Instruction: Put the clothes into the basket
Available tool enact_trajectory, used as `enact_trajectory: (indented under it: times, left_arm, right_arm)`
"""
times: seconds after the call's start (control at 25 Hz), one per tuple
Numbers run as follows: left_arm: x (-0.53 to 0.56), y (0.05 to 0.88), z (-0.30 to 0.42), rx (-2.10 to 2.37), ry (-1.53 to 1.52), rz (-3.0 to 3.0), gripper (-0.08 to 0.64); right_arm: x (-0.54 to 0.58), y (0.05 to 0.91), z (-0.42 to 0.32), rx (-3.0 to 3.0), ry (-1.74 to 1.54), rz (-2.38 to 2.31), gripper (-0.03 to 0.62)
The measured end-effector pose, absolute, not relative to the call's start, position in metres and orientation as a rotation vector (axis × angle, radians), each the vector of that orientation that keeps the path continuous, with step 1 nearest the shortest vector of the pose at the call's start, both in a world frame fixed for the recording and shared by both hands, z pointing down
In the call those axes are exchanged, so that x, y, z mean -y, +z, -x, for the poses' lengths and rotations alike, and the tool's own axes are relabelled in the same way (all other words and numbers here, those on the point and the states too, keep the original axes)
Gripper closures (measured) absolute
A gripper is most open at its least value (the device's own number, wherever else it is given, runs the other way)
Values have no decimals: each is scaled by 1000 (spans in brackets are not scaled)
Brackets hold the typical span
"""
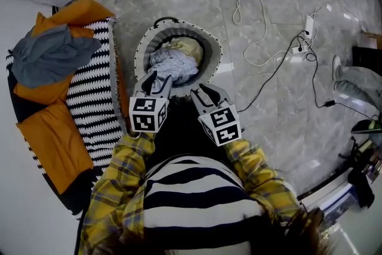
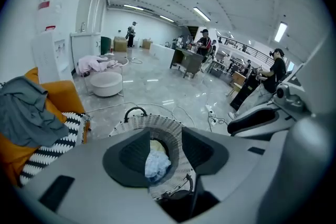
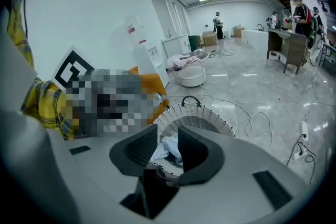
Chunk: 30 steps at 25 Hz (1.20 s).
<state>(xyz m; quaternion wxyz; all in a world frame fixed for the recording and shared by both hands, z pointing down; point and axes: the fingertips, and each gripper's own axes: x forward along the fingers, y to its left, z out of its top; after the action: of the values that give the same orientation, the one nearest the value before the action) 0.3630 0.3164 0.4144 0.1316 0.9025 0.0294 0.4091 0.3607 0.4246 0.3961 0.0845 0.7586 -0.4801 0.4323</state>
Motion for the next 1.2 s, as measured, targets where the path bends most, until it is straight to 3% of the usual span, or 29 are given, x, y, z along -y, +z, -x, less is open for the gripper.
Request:
enact_trajectory:
  times: [0.48, 1.2]
  left_arm:
    - [-274, 390, -338, 149, 1082, -2613, 499]
    - [-142, 335, -252, 713, 746, -2578, 506]
  right_arm:
    - [-408, 385, -370, 1531, 1217, -2221, 459]
    - [-280, 337, -347, 1833, 971, -2008, 459]
